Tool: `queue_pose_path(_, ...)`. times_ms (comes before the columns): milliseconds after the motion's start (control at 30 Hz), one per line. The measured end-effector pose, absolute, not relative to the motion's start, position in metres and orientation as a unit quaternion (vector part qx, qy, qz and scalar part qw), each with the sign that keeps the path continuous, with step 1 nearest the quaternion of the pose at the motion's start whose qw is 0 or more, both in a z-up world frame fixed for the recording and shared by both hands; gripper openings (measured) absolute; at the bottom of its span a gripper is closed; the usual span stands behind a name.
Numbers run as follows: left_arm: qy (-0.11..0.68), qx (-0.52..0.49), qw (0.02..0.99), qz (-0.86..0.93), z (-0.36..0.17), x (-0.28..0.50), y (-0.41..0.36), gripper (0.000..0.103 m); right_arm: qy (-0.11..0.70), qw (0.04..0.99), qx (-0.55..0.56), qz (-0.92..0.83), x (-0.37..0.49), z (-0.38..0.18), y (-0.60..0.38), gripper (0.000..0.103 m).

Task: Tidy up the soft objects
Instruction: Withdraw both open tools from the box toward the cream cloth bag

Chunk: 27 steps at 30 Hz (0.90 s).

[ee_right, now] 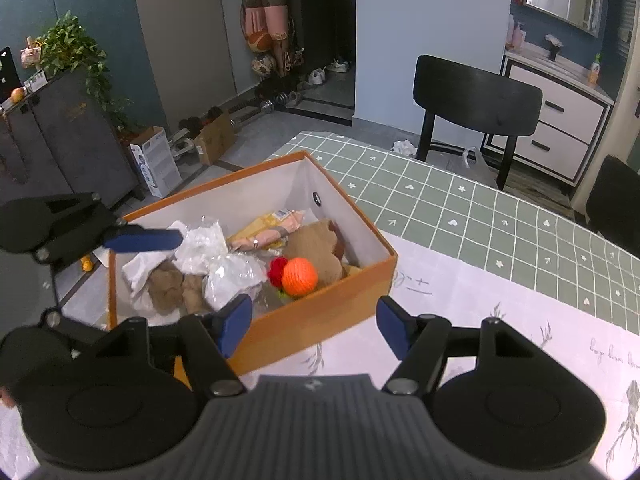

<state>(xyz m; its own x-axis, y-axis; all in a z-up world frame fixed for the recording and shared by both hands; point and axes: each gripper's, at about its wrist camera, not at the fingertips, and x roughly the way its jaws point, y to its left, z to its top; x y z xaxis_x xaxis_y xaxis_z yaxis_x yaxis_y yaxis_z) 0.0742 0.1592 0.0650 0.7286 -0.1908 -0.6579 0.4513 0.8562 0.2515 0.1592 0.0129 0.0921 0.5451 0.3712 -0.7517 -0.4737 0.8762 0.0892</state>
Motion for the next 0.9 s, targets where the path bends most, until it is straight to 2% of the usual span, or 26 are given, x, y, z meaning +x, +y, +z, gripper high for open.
queue_pose_path(367,0.325,0.185,0.910,-0.177,0.068,0.070,0.159,0.078,0.406,0.877,-0.053,0.252,0.125,0.092,-0.030,0.068)
queue_pose_path(900,0.315,0.122,0.908,-0.248,0.028,0.059,0.111,0.078,0.420,0.881,0.002,0.219,0.103,0.052,-0.135,0.069)
